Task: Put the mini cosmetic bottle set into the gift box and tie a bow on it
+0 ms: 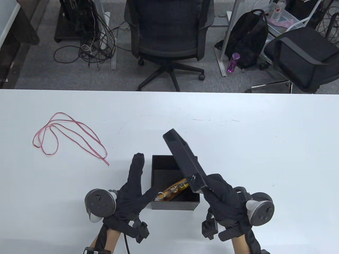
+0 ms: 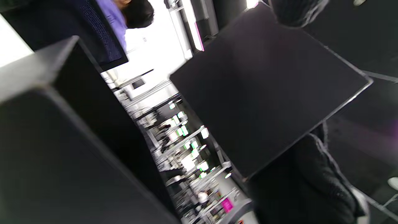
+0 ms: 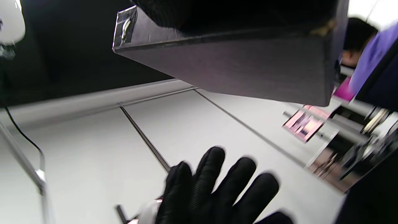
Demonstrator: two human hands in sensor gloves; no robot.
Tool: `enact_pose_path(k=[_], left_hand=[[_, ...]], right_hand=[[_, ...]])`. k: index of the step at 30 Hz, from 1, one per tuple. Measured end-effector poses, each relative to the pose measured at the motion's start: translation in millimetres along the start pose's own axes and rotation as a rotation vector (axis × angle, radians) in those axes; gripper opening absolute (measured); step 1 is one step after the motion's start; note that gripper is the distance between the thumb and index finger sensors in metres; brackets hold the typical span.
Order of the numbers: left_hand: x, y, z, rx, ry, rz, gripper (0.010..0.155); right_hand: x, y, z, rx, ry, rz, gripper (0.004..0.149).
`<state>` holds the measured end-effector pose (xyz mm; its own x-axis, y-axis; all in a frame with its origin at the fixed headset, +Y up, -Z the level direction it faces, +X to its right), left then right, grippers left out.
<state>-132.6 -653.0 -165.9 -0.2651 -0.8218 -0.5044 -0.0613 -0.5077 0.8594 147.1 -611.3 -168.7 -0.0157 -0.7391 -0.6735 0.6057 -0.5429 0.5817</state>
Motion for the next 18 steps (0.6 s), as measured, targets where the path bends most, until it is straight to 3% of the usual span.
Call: enact_pose_path(k=[5, 9, 14, 18], left_hand=[[-10.7, 1.4, -1.4, -0.007, 0.054, -0.023, 0.094], [-13.5, 2.6, -2.9, -0.006, 0.05, -0.031, 0.093], [-14.7, 4.9, -8.9, -0.007, 0.071, -0.014, 0.091], [-14.7, 6.6, -13.4, -0.025, 0.033, -0.01, 0.086]], right_hand=[[8.3, -1.9, 9.0, -0.029, -0.238, -0.026, 0.052], [21.7, 1.9, 10.0, 0.038, -0.383, -0.008, 0.057], [34.1, 5.7, 10.0, 0.072, -0.432, 0.06, 0.078], [38.6, 9.0, 5.0, 0.136, -0.381, 0.115, 0.079]])
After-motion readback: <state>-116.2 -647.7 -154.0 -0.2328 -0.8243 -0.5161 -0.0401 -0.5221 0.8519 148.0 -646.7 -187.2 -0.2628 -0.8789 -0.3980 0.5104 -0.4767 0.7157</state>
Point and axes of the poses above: the tracker on the back of each hand, its own x axis roughly to the little-finger side, its own y axis roughly from the fingertips to the wrist, z = x × y, the point moved 4 cm from there along -y, roughly from the wrist to the fingertips, and after that the axes turned 14 degrees about -x, right-handed, at the moved point
